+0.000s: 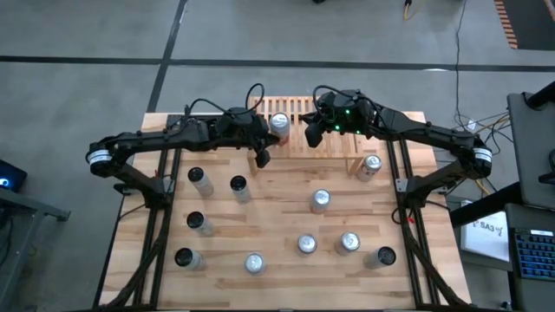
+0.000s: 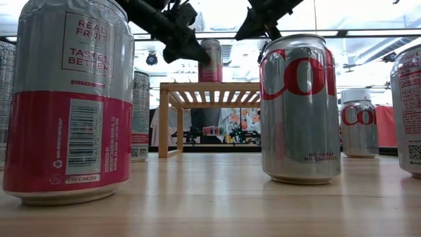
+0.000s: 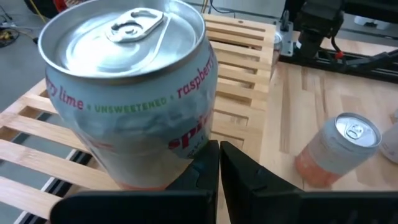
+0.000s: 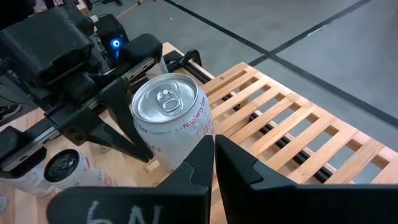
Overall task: Place canned beverage on shelf
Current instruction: Put the top pink and white soda can on the shelf
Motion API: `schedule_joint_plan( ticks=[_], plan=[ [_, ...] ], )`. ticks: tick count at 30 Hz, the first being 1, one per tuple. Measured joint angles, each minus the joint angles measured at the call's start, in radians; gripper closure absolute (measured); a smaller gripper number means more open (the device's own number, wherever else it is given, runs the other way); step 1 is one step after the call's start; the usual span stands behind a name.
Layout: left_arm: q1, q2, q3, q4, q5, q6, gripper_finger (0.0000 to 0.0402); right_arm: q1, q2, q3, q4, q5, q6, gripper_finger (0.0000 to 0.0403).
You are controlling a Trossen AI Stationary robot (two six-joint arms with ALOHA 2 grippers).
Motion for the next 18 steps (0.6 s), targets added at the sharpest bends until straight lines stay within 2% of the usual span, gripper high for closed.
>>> schedule_joint_plan(
  ticks=[18],
  plan=[
    [0.01,0.037,0.0,0.058,-0.087,0.0,0.0402,-0.003,0.001,0.0,0.0,-0.001,0.005,0.0394]
  ],
)
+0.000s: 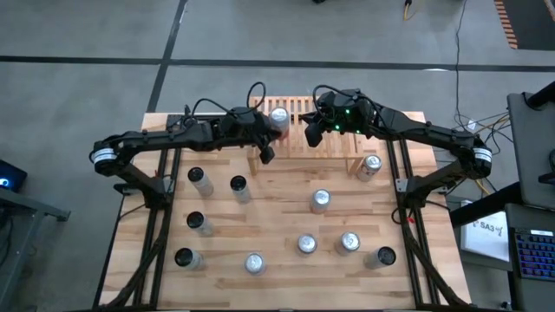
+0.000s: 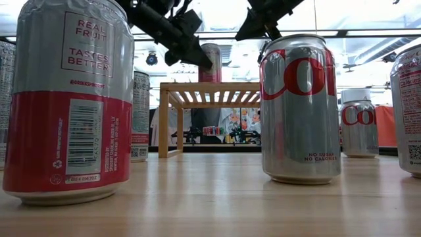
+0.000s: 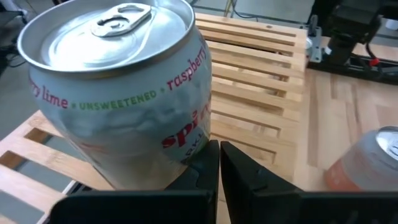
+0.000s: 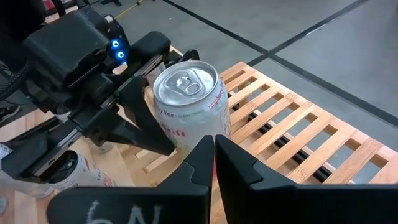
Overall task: Place canned beverage on shelf
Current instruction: Put the top pink and white soda can on the shelf
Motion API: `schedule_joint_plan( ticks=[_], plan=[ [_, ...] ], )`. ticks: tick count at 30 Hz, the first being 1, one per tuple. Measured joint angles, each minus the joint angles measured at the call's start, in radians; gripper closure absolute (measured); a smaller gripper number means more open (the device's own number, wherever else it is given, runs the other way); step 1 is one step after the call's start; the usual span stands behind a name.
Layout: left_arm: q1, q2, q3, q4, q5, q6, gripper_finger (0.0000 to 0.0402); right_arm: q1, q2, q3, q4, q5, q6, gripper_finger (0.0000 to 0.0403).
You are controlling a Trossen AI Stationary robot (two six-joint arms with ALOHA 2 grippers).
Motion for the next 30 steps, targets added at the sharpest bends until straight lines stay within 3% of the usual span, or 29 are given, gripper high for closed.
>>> schedule_joint_plan(
  ticks=[30],
  plan=[
    [0.006,0.005,0.0,0.042,-0.042,0.002,0.0402,0.0,0.0,0.0,0.0,-0.001,0.0,0.0394]
  ],
)
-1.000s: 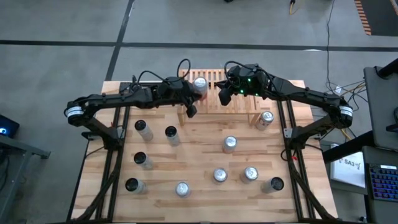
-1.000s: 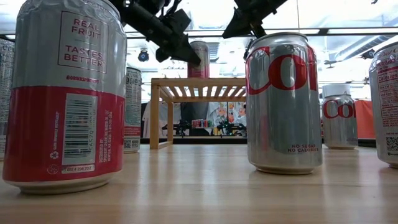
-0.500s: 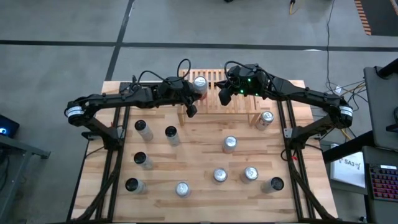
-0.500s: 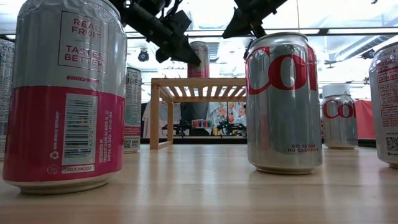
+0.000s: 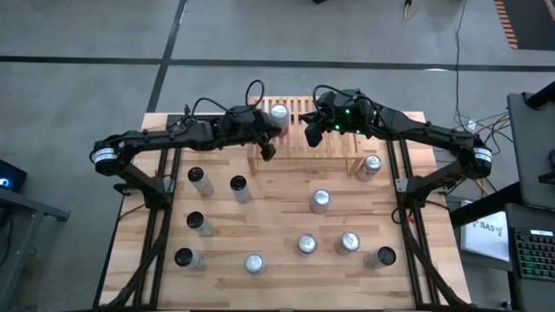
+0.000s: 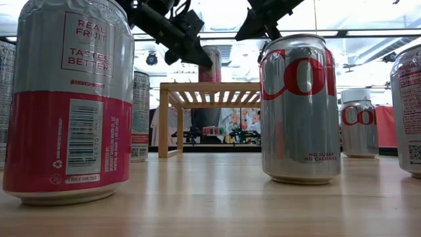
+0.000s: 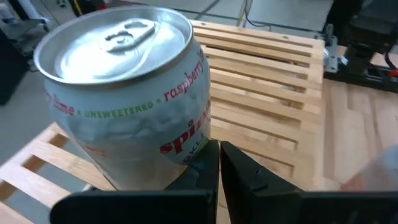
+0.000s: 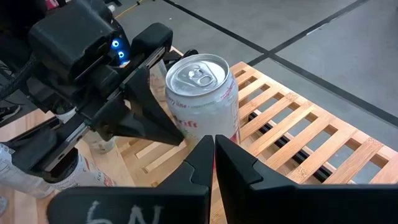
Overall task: Place canned beverage on shelf
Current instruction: Put the top pink and white soda can on the shelf, then put the center white soda can on the shelf
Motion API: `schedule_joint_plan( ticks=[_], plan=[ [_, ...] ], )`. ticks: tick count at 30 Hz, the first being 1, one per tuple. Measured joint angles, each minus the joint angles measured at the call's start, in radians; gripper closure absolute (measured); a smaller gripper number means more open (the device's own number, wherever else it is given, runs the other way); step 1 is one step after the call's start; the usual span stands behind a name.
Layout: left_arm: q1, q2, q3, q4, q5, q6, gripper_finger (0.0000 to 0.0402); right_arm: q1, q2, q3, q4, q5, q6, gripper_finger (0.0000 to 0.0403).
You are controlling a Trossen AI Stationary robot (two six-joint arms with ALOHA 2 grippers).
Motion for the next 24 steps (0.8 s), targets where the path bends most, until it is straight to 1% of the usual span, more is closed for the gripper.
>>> schedule_joint_plan(
  ticks=[14,18,20,24],
  plan=[
    [0.032,0.0,0.0,0.011,-0.002,0.014,0.0402,0.0,0.0,0.0,0.0,0.0,0.002,0.0394],
    [0.031,-0.02,0.0,0.008,0.006,0.014,0.0402,0.0,0.0,0.0,0.0,-0.004,0.06,0.0394],
    [0.028,-0.042,0.0,0.006,0.029,0.014,0.0402,0.0,0.0,0.0,-0.002,-0.037,0.114,0.0394],
    [0.027,-0.094,0.0,-0.013,0.055,0.014,0.0402,0.0,0.0,0.0,-0.023,-0.152,0.234,0.0394]
  ],
)
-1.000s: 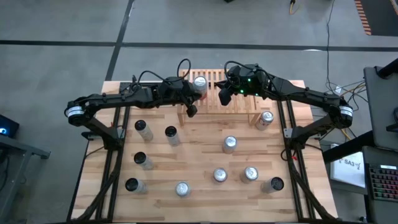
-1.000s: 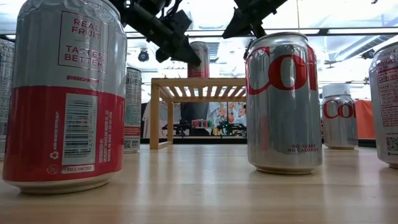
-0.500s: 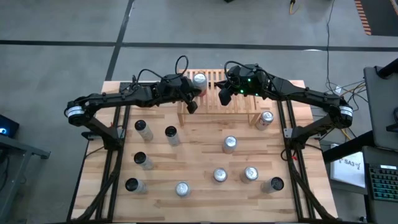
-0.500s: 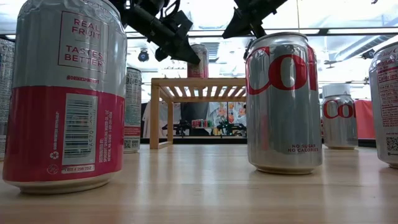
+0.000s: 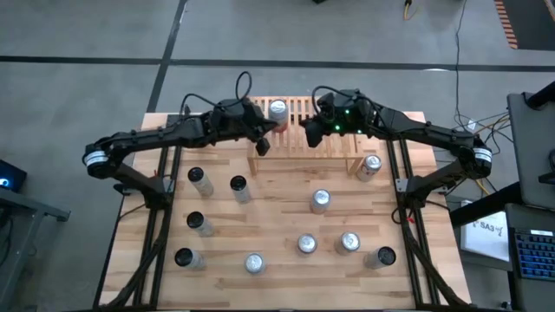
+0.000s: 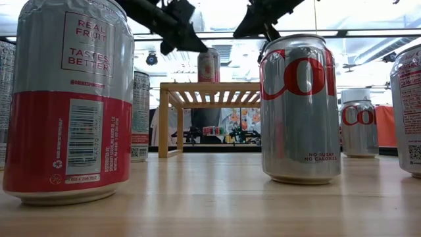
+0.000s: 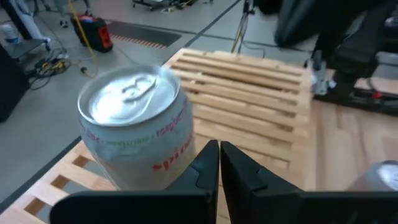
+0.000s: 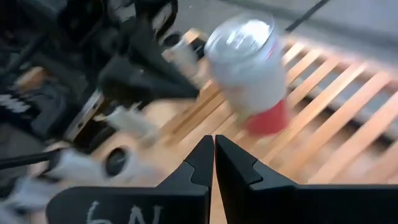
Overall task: Place canned beverage on shelf
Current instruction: Put the center white soda can on the shelf
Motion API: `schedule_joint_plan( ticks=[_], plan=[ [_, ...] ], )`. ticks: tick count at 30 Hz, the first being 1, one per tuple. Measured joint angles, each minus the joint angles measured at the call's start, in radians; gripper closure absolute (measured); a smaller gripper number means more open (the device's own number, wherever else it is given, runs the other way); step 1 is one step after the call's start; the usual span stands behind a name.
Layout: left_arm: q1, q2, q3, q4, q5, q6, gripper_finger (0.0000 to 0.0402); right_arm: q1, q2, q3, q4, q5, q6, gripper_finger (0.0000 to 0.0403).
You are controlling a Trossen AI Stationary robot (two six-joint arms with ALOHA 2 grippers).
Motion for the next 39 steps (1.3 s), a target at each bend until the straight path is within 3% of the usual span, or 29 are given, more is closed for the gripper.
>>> schedule_joint_plan(
  ticks=[5,15,28,34,39],
  plan=[
    [-0.001,-0.07,0.0,-0.027,0.002,0.027,0.0402,0.016,0.0,0.0,-0.036,-0.158,0.134,0.0394],
    [-0.07,-0.186,0.0,-0.068,0.03,-0.046,0.0402,0.18,0.0,0.0,-0.053,-0.225,0.296,0.0394],
    [-0.246,-0.213,0.0,0.05,0.029,-0.29,0.0402,0.535,-0.002,0.0,-0.121,-0.212,0.636,0.0394],
    [-0.345,-0.237,0.0,0.047,0.028,-0.366,0.0402,0.675,0.018,0.0,-0.258,-0.131,0.761,0.0394],
    [-0.406,-0.235,0.0,0.051,0.028,-0.375,0.0402,0.721,0.051,0.0,-0.377,-0.052,0.873,0.0394]
  ],
)
